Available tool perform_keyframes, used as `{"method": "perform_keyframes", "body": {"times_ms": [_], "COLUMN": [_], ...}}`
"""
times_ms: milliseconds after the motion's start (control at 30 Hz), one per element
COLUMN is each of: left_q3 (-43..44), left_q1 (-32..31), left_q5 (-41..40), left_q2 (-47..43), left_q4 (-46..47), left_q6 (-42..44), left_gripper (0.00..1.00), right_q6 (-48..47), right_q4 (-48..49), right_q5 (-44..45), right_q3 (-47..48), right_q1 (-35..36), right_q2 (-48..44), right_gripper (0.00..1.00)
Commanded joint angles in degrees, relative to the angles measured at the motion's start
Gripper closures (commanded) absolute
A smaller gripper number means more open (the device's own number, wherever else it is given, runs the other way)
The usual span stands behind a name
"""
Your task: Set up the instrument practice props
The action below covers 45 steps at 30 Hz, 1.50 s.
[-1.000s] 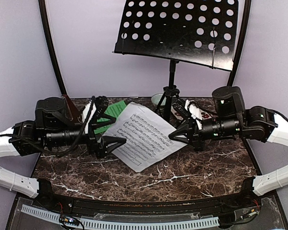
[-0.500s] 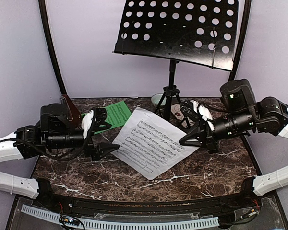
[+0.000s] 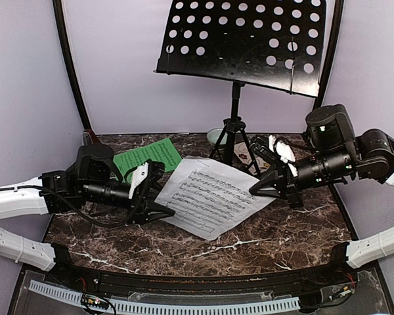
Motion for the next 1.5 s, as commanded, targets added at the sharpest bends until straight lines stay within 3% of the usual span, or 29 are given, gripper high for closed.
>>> {"method": "perform_keyframes", "body": {"times_ms": [0,267,400,433,467,500,567,633,700,833,933,1167,1333,1467], "left_q3": [0.6,2.1,3.2,3.4,3.8,4.9,7.2,10.5,14.7,24.2,30.9,48.9,53.8,62.3], "left_q1": [0.0,0.0,0.0,0.0,0.0,0.0,0.3,1.2,2.5,4.0,5.2,11.2,19.0,19.6], "left_q5": [4.4,7.1,7.6,7.4,7.2,6.8,6.1,6.1,7.5,9.3,9.3,11.1,12.1,8.7], "left_q2": [-1.0,0.8,1.4,1.3,1.1,1.0,0.9,1.4,2.5,6.2,9.2,18.1,22.3,26.4], "left_q4": [5.9,9.1,11.8,12.8,13.3,13.4,13.7,14.3,14.8,14.0,13.4,11.2,15.9,13.4], "left_q6": [0.1,-0.8,-2.3,-3.1,-3.5,-3.9,-5.1,-7.0,-9.0,-12.0,-14.1,-24.6,-37.1,-38.3], "left_gripper": [0.55,0.76,1.00,1.00,1.00,1.00,1.00,1.00,1.00,1.00,1.00,1.00,1.00,1.00], "right_q6": [-0.4,-1.1,-1.4,-1.1,-0.4,0.6,3.0,5.0,6.2,8.0,11.4,13.1,13.9,13.8], "right_q4": [0.8,0.2,0.7,1.2,2.0,3.0,4.6,7.2,11.0,18.3,20.0,26.8,29.5,32.3], "right_q5": [1.0,0.9,1.4,2.2,3.8,5.8,10.0,14.1,16.9,22.1,31.8,46.6,50.6,51.2], "right_q3": [1.6,3.3,4.2,4.4,4.6,4.8,5.4,6.3,6.8,8.4,12.2,14.4,16.7,18.2], "right_q1": [0.5,0.7,0.7,0.7,0.7,0.7,0.7,0.7,0.7,0.7,0.7,0.7,0.6,0.3], "right_q2": [-1.6,-0.7,-0.8,-1.1,-1.4,-1.8,-3.0,-4.7,-6.8,-9.8,-9.7,-9.6,-6.9,-3.8], "right_gripper": [1.00,1.00,1.00,1.00,0.95,0.82,0.42,0.27,0.21,0.20,0.30,0.35,0.36,0.32]}}
